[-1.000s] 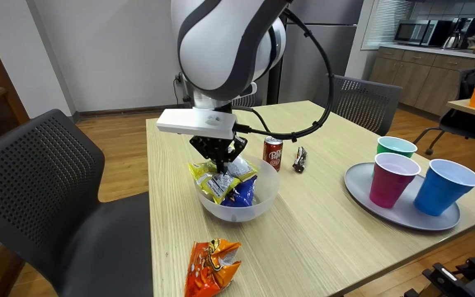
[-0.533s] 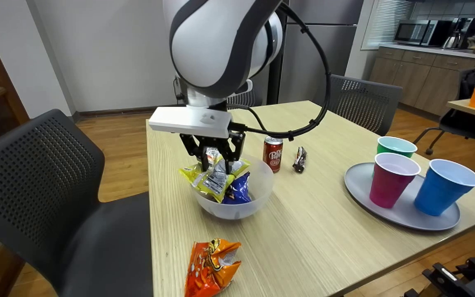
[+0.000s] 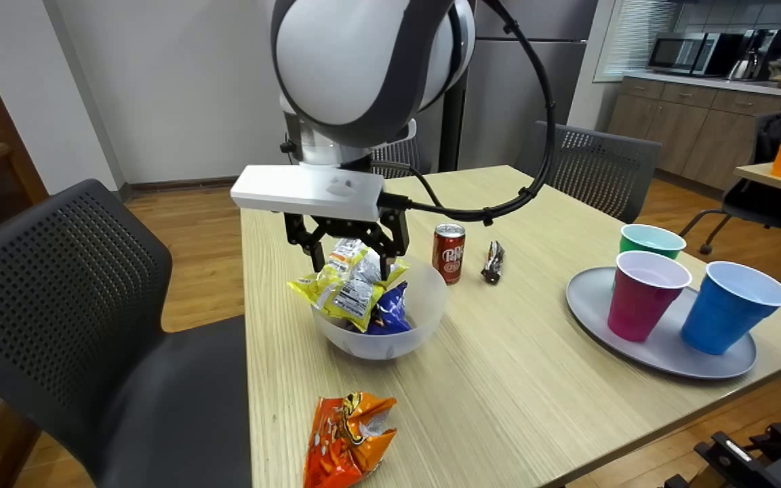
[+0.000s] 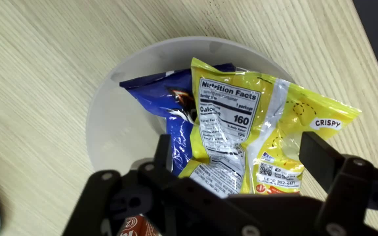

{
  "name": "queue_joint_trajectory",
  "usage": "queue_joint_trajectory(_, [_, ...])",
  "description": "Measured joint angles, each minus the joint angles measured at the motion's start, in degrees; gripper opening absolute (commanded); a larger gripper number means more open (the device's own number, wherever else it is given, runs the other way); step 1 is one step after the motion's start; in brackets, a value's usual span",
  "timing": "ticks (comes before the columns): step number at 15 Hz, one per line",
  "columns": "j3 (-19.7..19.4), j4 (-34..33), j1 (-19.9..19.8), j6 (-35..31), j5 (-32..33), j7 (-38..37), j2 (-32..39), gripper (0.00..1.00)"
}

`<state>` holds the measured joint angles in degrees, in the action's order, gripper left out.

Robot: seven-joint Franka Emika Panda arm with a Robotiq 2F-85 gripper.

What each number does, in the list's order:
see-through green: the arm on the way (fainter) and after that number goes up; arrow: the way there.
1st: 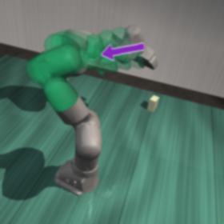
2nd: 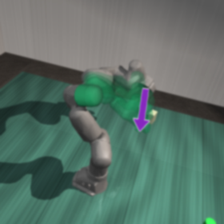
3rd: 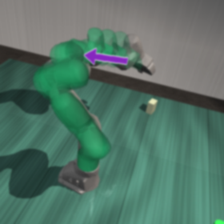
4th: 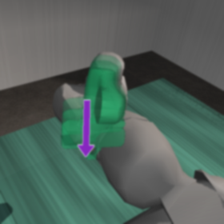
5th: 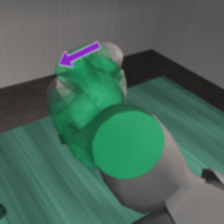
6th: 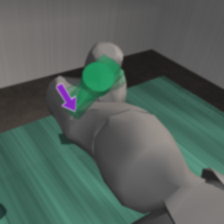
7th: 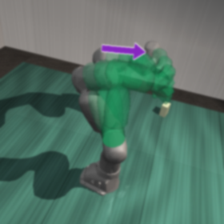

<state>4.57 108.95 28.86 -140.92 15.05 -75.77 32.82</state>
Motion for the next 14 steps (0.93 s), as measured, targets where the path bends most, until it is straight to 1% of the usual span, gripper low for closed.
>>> queue_joint_trajectory(9, [0.9,9.0,0.6,-4.4,0.1,0.0,-5.1,1.00])
queue_joint_trajectory(14, [1.8,12.8,2.0,-6.7,0.4,0.1,-6.9,1.00])
